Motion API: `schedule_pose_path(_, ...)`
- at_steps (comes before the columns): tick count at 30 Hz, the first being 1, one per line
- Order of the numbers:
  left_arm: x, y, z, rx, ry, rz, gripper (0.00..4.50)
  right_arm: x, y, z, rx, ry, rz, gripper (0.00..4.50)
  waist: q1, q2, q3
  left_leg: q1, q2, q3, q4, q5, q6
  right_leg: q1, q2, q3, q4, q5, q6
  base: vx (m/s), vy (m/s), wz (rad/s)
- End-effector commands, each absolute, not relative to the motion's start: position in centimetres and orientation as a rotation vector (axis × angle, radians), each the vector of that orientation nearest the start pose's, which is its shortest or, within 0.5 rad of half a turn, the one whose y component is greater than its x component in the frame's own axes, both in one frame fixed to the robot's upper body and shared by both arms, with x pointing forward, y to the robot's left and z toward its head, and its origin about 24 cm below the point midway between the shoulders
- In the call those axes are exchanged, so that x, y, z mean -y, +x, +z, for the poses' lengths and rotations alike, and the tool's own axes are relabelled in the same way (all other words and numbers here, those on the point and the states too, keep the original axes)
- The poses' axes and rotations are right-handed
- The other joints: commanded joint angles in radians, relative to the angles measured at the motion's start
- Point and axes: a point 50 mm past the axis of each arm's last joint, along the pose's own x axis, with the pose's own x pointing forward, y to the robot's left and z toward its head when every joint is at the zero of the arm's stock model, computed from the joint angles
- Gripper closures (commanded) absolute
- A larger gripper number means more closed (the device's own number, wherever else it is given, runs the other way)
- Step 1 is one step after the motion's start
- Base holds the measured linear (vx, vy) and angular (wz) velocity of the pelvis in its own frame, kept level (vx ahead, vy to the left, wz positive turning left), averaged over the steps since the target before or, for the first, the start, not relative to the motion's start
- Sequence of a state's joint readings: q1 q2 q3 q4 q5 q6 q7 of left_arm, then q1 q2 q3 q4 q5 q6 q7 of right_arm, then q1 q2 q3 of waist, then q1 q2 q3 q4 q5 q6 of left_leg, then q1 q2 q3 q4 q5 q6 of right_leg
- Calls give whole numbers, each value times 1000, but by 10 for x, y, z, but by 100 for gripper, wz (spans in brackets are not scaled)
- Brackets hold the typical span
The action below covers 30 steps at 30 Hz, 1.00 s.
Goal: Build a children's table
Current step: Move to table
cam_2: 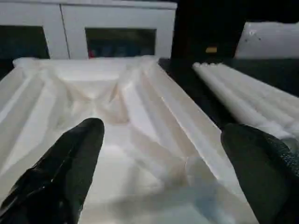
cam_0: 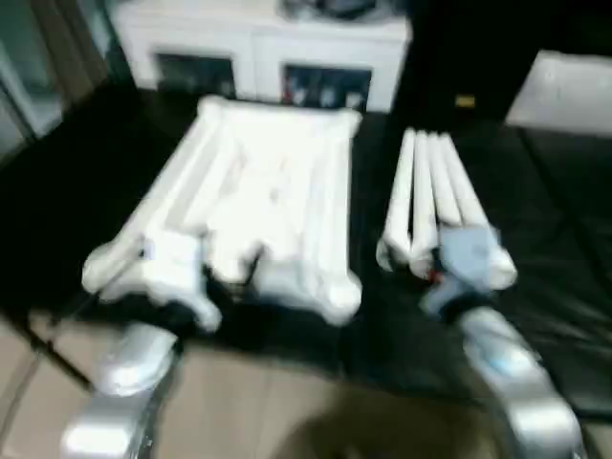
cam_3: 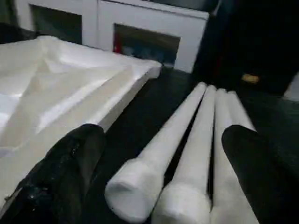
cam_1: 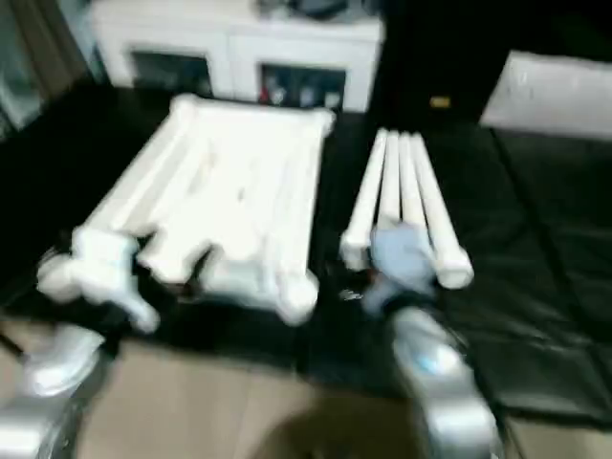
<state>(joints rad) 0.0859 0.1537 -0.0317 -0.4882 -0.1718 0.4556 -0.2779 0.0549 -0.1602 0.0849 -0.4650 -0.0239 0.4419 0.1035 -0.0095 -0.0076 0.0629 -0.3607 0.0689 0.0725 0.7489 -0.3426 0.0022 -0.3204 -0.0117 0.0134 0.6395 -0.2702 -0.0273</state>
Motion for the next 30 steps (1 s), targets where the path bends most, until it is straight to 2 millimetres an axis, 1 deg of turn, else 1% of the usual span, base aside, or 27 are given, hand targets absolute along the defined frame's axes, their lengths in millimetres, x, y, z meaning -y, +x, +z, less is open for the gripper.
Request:
schedule_pose_path(1,-149,224,88,-74,4,-350,6,139,228,97,-17,-173,243,0,18,15,-21,-46,67,-15,-108,197,27,51,-113,41,-158,-394,-250,203,63,4)
schedule_pose_path(2,-149,224,88,-73,4,-350,6,139,228,97,-19,-171,245,0,14,38,-30,-38,82,-13,-152,216,31,52,-86,9,-146,-352,-221,203,63,4)
schedule_pose_path(3,-150,223,88,-75,7,-348,6,138,227,96,-25,-161,250,0,3,45,-4,-24,115,-34,-211,78,43,20,-46,-17,-129,-352,-180,187,113,2)
schedule_pose_path(4,-150,223,88,-81,11,-347,6,139,226,94,-42,-146,246,0,-47,53,-49,61,225,-130,-238,-82,120,-23,-42,-24,10,-93,-96,199,99,3)
schedule_pose_path(5,-151,222,88,-83,2,-350,6,138,226,92,-81,-131,254,0,-44,63,-68,81,219,-141,-215,92,187,-38,-54,-25,25,9,-76,199,99,3)
schedule_pose_path(6,-151,222,88,-83,2,-352,6,138,225,91,-89,-128,261,0,-44,61,-85,112,212,-150,-155,645,304,-81,-85,-7,25,174,-11,214,53,4)
schedule_pose_path(7,-152,220,87,-97,5,-377,6,134,225,91,-107,-112,310,0,-31,45,-91,116,195,-148,-115,1154,293,-94,-119,29,2,301,62,122,63,4)
schedule_pose_path(8,-152,220,87,-97,5,-377,6,134,225,91,-107,-112,310,0,-31,27,-88,76,142,-117,-116,1195,221,-65,-131,43,-26,383,85,122,63,4)
schedule_pose_path(9,-151,218,86,-108,17,-406,6,132,224,92,-104,-106,337,0,-24,12,-90,40,102,-90,-118,1085,179,-33,-127,46,-37,446,83,39,59,-5)
schedule_pose_path(10,-151,215,85,-119,31,-427,6,131,225,93,-97,-108,351,0,-9,-10,-99,-9,62,-42,-127,817,126,26,-113,47,-22,659,79,0,0,0)
schedule_pose_path(11,-150,215,84,-127,37,-438,6,130,225,94,-92,-114,364,0,-1,-12,-94,-23,58,-30,-139,675,101,35,-113,46,-30,737,84,0,0,0)
schedule_pose_path(12,-150,214,84,-131,39,-440,6,130,225,94,-91,-117,369,0,4,-5,-79,-26,74,-24,-168,403,35,36,-120,32,-39,728,64,0,0,0)
schedule_pose_path(13,-150,214,83,-132,35,-443,6,129,226,93,-91,-121,375,0,5,6,-66,-11,96,-30,-189,194,-21,32,-118,19,-54,554,18,0,0,0)
schedule_pose_path(16,-148,215,84,-108,53,-437,6,130,226,89,-112,-123,362,0,0,21,-43,8,130,-39,-228,-160,-66,19,-115,17,-76,54,-117,-47,-1,3)
schedule_pose_path(17,-148,216,83,-109,55,-436,6,130,226,89,-115,-122,360,0,1,22,-42,11,132,-37,-229,-198,-67,14,-115,19,-80,-2,-130,-80,1,6)
schedule_pose_path(18,-150,220,80,-122,67,-396,6,133,227,86,-140,-97,325,0,-2,27,-33,52,146,2,-215,-296,-124,-33,-103,52,-108,-166,-117,-112,3,0)
schedule_pose_path(19,-150,221,80,-123,67,-393,6,133,227,86,-141,-95,324,0,11,6,-20,62,125,40,-198,-373,-143,-52,-111,71,-137,-434,-78,-100,9,-19)
schedule_pose_path(20,-153,226,79,-124,52,-341,6,136,226,83,-162,-75,290,0,17,5,-22,86,126,61,-175,-383,-154,-80,-108,91,-155,-540,-54,-100,9,-19)
schedule_pose_path(21,-154,229,81,-113,47,-319,6,137,226,83,-165,-82,280,0,26,-5,-20,78,119,72,-155,-351,-122,-67,-122,124,-173,-680,-7,-68,44,-50)
schedule_pose_path(22,-155,233,83,-109,39,-297,6,138,226,83,-169,-85,267,0,40,-13,-29,52,118,74,-146,-266,-80,-38,-138,167,-180,-680,23,-52,106,-69)
schedule_pose_path(23,-155,235,84,-100,61,-287,6,139,226,83,-169,-85,263,0,47,-10,-32,39,117,68,-148,-232,-65,-27,-140,180,-180,-653,27,-52,106,-69)
schedule_pose_path(24,-156,236,86,-92,87,-280,6,138,226,83,-169,-84,260,0,49,-3,-36,50,117,73,-158,-238,-56,-49,-112,179,-172,-575,25,-36,132,-65)
schedule_pose_path(25,-155,237,87,-85,93,-278,6,138,226,83,-168,-88,265,0,37,13,-45,78,130,78,-200,-257,-94,-79,-47,130,-132,-394,25,-30,116,-54)
schedule_pose_path(26,-155,237,87,-83,91,-279,6,137,225,83,-167,-91,268,0,29,24,-49,96,141,76,-216,-272,-137,-101,-15,94,-105,-278,31,-30,116,-54)
schedule_pose_path(27,-155,237,87,-83,77,-279,6,137,225,84,-166,-95,273,0,23,37,-57,104,181,76,-241,-281,-237,-109,8,42,-59,-106,33,-28,123,-48)
schedule_pose_path(28,-155,237,87,-86,50,-269,6,136,226,84,-165,-100,281,0,19,53,-60,88,256,71,-289,-216,-281,-106,-1,-5,-10,-7,31,-42,92,-41)
schedule_pose_path(30,-155,237,87,-89,39,-263,6,136,226,84,-166,-101,284,0,24,62,-61,37,367,94,-343,-62,-228,-100,-45,-71,53,83,21,-47,45,-40)
